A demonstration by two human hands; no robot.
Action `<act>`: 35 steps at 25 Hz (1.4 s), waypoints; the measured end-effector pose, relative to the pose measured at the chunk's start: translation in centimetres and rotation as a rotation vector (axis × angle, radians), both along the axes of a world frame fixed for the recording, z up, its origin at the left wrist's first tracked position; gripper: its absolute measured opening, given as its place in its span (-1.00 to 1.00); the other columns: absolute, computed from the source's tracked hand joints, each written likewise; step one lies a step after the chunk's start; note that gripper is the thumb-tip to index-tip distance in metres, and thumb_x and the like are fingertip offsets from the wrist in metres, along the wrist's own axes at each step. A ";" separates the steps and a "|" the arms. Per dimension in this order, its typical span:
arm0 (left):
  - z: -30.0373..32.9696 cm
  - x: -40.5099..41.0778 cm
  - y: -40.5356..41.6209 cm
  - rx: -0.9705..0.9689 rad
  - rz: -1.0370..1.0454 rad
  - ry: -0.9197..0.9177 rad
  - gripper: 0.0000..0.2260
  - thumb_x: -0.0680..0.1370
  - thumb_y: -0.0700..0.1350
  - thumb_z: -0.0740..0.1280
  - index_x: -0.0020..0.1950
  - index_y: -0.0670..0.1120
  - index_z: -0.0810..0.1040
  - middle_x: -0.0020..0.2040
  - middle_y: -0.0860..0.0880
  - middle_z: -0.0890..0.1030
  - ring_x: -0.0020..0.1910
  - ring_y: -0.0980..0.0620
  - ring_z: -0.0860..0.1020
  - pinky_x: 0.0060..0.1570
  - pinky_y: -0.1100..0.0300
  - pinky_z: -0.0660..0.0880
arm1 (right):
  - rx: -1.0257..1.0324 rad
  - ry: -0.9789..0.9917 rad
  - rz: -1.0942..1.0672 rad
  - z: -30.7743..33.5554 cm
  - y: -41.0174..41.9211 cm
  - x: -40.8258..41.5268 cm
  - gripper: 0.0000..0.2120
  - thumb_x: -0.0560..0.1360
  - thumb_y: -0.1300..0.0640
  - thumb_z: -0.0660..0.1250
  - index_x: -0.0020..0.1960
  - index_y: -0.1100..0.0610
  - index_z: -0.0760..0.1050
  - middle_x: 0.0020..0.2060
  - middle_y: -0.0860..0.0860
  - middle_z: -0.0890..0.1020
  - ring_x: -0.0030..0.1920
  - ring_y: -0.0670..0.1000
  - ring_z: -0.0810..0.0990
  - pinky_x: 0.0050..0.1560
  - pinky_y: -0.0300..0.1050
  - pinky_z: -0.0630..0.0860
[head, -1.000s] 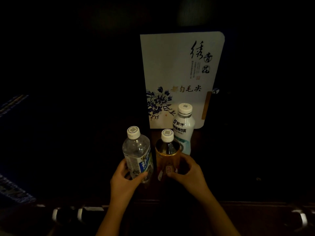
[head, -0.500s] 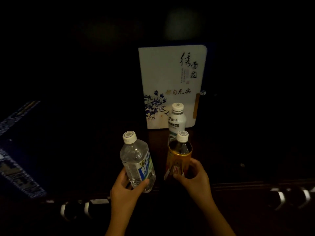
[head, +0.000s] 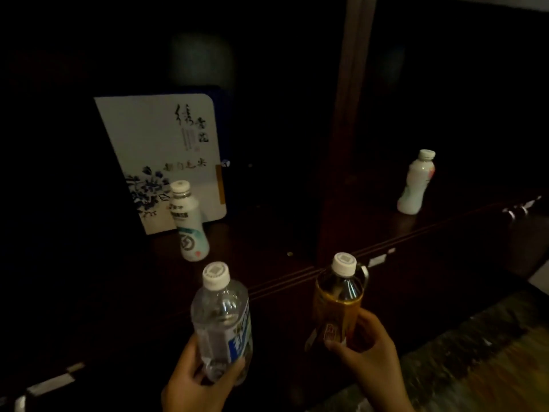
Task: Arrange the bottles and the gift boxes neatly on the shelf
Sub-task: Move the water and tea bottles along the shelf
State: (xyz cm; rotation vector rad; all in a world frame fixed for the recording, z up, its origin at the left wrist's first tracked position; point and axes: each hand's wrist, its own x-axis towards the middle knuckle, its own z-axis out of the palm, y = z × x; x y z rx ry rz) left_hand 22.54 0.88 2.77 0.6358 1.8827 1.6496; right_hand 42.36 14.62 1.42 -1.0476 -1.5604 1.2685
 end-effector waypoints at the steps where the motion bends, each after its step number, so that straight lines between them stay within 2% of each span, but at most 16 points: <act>1: -0.4 1.0 0.5 0.047 0.060 0.079 -0.30 0.18 -0.32 0.57 0.27 -0.02 0.48 -0.04 0.04 0.64 -0.05 0.03 0.60 0.00 0.15 0.57 | 0.003 0.005 -0.011 0.0 0.8 1.4 -0.42 0.14 0.29 0.57 0.02 -0.13 0.47 -0.06 -0.09 0.64 -0.03 -0.15 0.61 -0.04 -0.26 0.46; 3: -0.5 4.8 3.7 0.093 0.091 0.181 -0.33 0.18 -0.31 0.57 0.24 0.03 0.50 -0.08 0.12 0.64 -0.06 0.10 0.62 -0.11 0.25 0.60 | 0.026 -0.006 -0.008 0.2 2.9 3.9 -0.42 0.16 0.23 0.57 0.02 -0.19 0.43 -0.01 -0.13 0.61 0.02 -0.18 0.56 -0.05 -0.30 0.43; 7: 0.1 11.1 10.2 0.166 0.087 0.177 -0.38 0.22 -0.15 0.57 0.20 0.21 0.48 -0.05 0.25 0.61 -0.11 0.34 0.59 -0.24 0.46 0.49 | 0.053 0.005 0.052 1.2 8.8 9.2 -0.41 0.17 0.17 0.56 0.04 -0.25 0.39 0.02 -0.14 0.60 0.05 -0.19 0.55 -0.04 -0.30 0.44; 12: 1.0 19.6 17.3 0.185 0.120 0.235 -0.39 0.24 -0.14 0.55 0.24 0.12 0.47 0.04 0.14 0.62 -0.01 0.18 0.60 -0.12 0.31 0.52 | 0.093 0.016 0.105 2.6 16.5 15.7 -0.37 0.22 0.18 0.54 0.22 -0.03 0.37 0.16 -0.05 0.55 0.16 -0.07 0.52 0.09 -0.13 0.50; 14: 1.2 21.6 19.9 0.187 0.124 0.252 -0.41 0.24 -0.12 0.55 0.21 0.16 0.47 0.02 0.17 0.61 -0.02 0.23 0.60 -0.16 0.37 0.52 | 0.104 0.009 0.111 2.7 19.1 17.4 -0.35 0.22 0.17 0.54 0.25 0.01 0.36 0.18 -0.02 0.54 0.18 -0.05 0.52 0.14 -0.05 0.51; 16: 1.5 23.1 22.3 0.205 0.136 0.261 -0.42 0.23 -0.12 0.55 0.13 0.29 0.45 -0.02 0.25 0.60 -0.04 0.32 0.58 -0.25 0.46 0.50 | 0.105 0.012 0.122 2.6 21.6 18.5 -0.35 0.22 0.16 0.54 0.24 -0.01 0.36 0.18 -0.04 0.54 0.18 -0.06 0.51 0.16 -0.03 0.51; 18: 1.7 23.7 24.6 0.211 0.130 0.267 -0.40 0.24 -0.13 0.55 0.10 0.35 0.41 -0.05 0.30 0.57 -0.08 0.34 0.57 -0.29 0.50 0.48 | 0.097 0.020 0.120 2.2 23.9 18.9 -0.35 0.21 0.14 0.55 0.24 -0.05 0.37 0.16 -0.07 0.55 0.17 -0.08 0.51 0.12 -0.09 0.50; 21: 1.6 23.2 27.6 0.211 0.126 0.281 -0.37 0.25 -0.15 0.55 0.22 0.23 0.43 -0.06 0.29 0.56 -0.08 0.29 0.57 -0.23 0.44 0.47 | 0.074 0.035 0.087 1.7 26.8 18.3 -0.35 0.21 0.13 0.55 0.22 -0.09 0.36 0.12 -0.13 0.54 0.15 -0.12 0.49 0.01 -0.25 0.45; 24: 1.4 22.0 30.9 0.222 0.115 0.300 -0.38 0.25 -0.15 0.55 0.23 0.18 0.44 -0.07 0.30 0.56 -0.09 0.31 0.56 -0.21 0.42 0.46 | 0.075 0.050 0.068 1.4 29.6 17.1 -0.38 0.21 0.11 0.55 0.18 -0.14 0.37 0.02 -0.22 0.53 0.08 -0.22 0.48 -0.09 -0.36 0.40; 28: 1.9 20.0 35.6 0.216 0.124 0.309 -0.38 0.25 -0.16 0.54 0.24 0.15 0.44 -0.08 0.29 0.55 -0.11 0.34 0.54 -0.22 0.44 0.43 | 0.092 0.043 0.069 1.6 33.8 14.6 -0.40 0.21 0.10 0.54 0.16 -0.16 0.37 -0.03 -0.23 0.55 0.01 -0.31 0.51 -0.23 -0.44 0.46; 32: 1.7 18.7 39.6 0.181 0.157 0.309 -0.42 0.27 -0.14 0.53 0.25 0.08 0.45 0.02 0.14 0.60 -0.02 0.19 0.58 -0.15 0.32 0.50 | 0.081 0.049 0.101 1.7 37.9 12.0 -0.43 0.23 0.14 0.53 0.14 -0.14 0.37 -0.01 -0.22 0.55 0.06 -0.23 0.51 -0.09 -0.39 0.40; 35: 1.5 18.5 42.3 0.174 0.205 0.318 -0.43 0.28 -0.12 0.53 0.25 0.08 0.45 -0.04 0.23 0.57 -0.03 0.27 0.55 -0.14 0.35 0.48 | 0.095 0.036 0.140 1.3 40.9 10.7 -0.39 0.24 0.14 0.53 0.22 -0.03 0.37 0.06 -0.15 0.53 0.07 -0.19 0.49 -0.01 -0.34 0.41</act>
